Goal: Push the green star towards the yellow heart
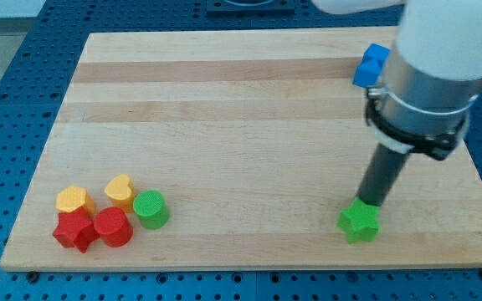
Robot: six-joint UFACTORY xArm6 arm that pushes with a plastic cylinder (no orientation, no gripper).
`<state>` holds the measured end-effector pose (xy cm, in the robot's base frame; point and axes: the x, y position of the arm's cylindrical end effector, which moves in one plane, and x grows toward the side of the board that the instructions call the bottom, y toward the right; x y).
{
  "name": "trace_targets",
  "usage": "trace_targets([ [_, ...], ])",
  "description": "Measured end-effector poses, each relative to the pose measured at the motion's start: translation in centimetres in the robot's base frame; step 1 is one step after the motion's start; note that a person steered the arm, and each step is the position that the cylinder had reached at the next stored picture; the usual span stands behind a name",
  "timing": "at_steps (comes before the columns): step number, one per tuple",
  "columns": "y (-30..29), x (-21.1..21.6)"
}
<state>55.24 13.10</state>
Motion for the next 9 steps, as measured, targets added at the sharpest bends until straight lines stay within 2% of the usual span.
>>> trace_targets([
  [1, -0.3, -0.9],
  [2, 4.9, 0.6],
  [3, 4.4, 3.7],
  [4, 3.7, 4.7],
  [5, 1.2, 5.1],
  [7, -2.4, 0.4],
  [9, -8.6, 0.1],
])
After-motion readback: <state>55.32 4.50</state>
